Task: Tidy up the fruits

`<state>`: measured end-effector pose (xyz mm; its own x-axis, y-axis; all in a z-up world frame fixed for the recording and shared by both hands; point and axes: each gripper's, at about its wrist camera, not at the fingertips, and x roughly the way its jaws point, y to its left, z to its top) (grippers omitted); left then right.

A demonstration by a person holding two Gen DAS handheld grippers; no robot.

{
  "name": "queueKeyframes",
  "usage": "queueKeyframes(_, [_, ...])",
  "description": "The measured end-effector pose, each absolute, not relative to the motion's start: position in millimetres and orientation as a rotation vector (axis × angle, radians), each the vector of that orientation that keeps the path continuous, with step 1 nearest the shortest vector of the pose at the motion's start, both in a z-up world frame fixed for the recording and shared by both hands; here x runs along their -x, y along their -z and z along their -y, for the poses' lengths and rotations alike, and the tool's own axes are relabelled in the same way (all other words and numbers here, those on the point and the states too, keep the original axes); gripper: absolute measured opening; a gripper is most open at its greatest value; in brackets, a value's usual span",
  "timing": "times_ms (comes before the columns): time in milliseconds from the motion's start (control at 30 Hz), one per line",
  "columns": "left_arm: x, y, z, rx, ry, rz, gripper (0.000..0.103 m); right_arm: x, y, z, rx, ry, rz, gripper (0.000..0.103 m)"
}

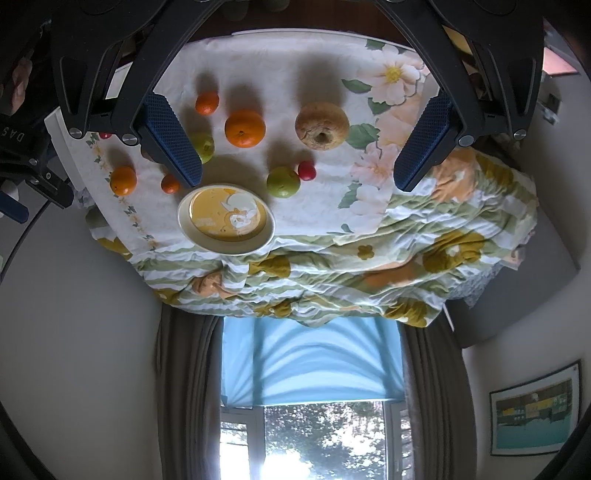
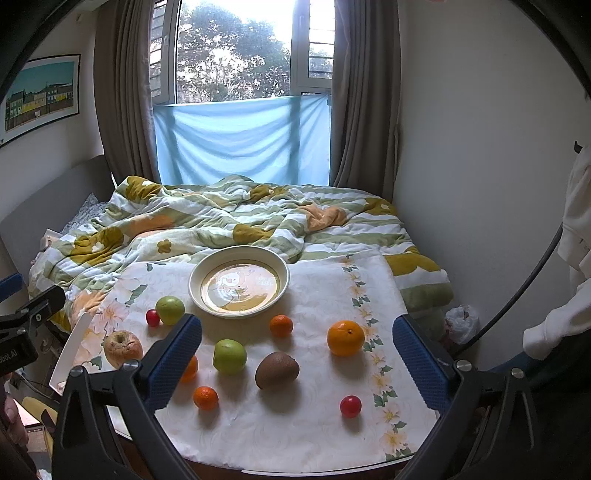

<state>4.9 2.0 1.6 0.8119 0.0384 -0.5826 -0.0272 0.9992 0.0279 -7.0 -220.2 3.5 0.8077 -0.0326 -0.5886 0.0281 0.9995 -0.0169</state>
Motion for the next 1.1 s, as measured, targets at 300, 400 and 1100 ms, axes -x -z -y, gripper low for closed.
queueKeyframes(300, [-6,-2,-3,-0.017,-0.035,-0.623,0.103,6,-2,221,0.003,0.034,-0.628,0.103])
queueKeyframes(400, [-6,-2,-2,-0.017,-0.040,-0.621,0.103,6,-2,221,0.006,0.034,-0.628,0.103])
queueKeyframes(1100, [-41,72,-55,-0.028,-0.016,-0.793,0.103,-17,68,184,0.001,-0.081,-0.800,0.103])
